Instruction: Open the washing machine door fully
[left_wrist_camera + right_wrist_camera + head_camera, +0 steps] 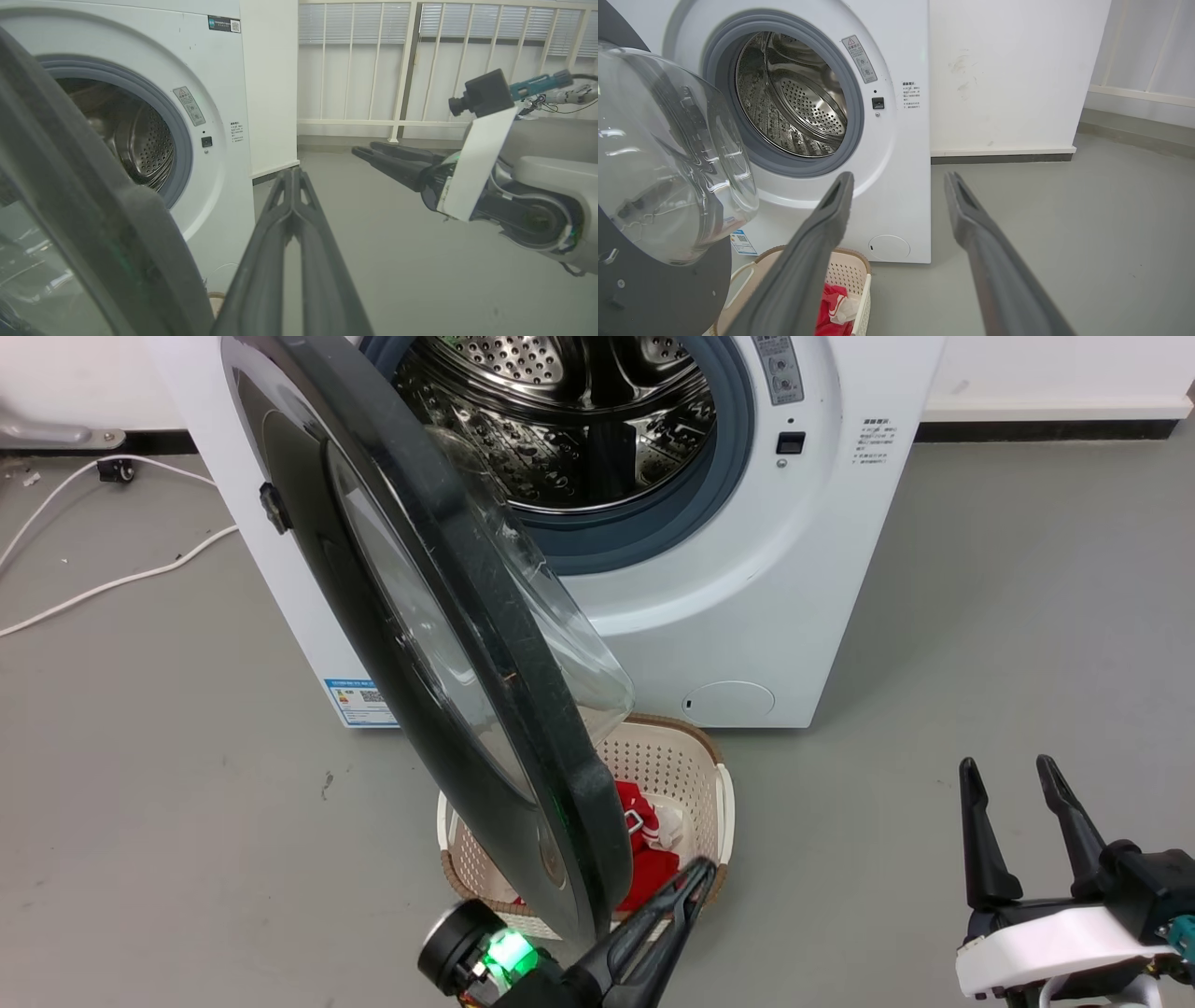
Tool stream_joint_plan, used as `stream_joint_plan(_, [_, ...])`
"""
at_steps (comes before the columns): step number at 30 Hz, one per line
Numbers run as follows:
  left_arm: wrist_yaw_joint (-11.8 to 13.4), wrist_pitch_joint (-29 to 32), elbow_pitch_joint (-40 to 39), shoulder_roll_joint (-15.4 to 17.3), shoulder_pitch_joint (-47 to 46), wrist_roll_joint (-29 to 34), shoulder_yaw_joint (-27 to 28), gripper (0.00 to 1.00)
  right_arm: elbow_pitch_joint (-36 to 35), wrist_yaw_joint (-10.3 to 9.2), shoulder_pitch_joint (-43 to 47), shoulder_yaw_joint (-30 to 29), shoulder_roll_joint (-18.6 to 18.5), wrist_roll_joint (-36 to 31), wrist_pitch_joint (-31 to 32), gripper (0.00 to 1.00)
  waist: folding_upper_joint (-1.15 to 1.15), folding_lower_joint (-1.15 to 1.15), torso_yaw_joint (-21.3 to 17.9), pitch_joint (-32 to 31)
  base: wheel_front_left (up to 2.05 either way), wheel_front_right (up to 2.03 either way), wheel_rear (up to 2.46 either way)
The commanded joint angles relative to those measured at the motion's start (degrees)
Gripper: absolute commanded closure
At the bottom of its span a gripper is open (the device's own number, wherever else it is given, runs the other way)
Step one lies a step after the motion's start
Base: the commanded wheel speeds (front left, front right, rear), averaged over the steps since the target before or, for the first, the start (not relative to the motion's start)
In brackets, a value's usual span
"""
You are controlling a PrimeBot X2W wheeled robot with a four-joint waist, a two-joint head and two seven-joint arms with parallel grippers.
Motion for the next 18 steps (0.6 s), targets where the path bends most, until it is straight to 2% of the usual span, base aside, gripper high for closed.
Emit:
stream_joint_plan(1, [0.0, 0.3, 1.5, 0.2, 0.3, -0.3, -0.1, 1.00, -0.1, -0.03, -1.0, 0.1, 0.1, 0.3, 0.1, 0.00, 0.00, 0.00, 0.0, 0.1, 0.00, 0.00, 0.00])
stream_joint_plan(9, [1.5, 0.2, 11.0, -1.9, -3.3, -1.0, 0.9, 1.00, 0.5, -0.03, -1.4, 1.0, 0.1, 0.9, 0.5, 0.00, 0.00, 0.00, -0.8, 0.6, 0.00, 0.00, 0.00])
stream_joint_plan(18, [3.1, -0.5, 15.9, -3.8, -8.4, -1.7, 2.7, 1.00, 1.1, -0.03, -1.6, 1.4, 0.1, 1.4, 0.5, 0.00, 0.00, 0.00, -1.6, 0.9, 0.00, 0.00, 0.00])
